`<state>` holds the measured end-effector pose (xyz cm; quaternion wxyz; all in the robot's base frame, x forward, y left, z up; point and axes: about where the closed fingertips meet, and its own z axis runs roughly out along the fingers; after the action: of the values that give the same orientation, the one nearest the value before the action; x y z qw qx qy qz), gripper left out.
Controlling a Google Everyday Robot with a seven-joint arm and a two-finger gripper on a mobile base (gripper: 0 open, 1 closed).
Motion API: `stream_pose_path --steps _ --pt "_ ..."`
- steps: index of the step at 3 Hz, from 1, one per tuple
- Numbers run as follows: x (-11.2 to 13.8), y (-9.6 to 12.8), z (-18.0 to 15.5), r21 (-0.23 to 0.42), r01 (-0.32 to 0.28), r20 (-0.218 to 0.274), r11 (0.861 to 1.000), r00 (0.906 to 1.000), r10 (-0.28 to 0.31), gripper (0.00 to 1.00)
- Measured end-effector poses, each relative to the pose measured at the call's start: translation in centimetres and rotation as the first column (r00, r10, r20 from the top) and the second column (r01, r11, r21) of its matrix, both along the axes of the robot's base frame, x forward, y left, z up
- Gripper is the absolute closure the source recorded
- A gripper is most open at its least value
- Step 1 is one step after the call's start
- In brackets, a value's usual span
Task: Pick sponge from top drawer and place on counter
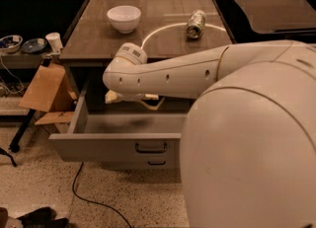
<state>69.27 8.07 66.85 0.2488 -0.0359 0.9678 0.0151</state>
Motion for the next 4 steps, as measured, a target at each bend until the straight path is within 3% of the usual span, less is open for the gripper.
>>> stream_pose_path --steps 1,3,4 --pt "0.5 -1.5 -1.7 -0.010 0.051 -0.013 0.999 0.9986 -0.051 0.00" --pt "4.6 -3.2 -3.7 0.020 0.163 0.026 0.986 0.9862 -0.164 0.00" --pt "5.8 -3.5 -4.9 0.034 0.183 0.019 0.983 0.9829 -0.183 0.00"
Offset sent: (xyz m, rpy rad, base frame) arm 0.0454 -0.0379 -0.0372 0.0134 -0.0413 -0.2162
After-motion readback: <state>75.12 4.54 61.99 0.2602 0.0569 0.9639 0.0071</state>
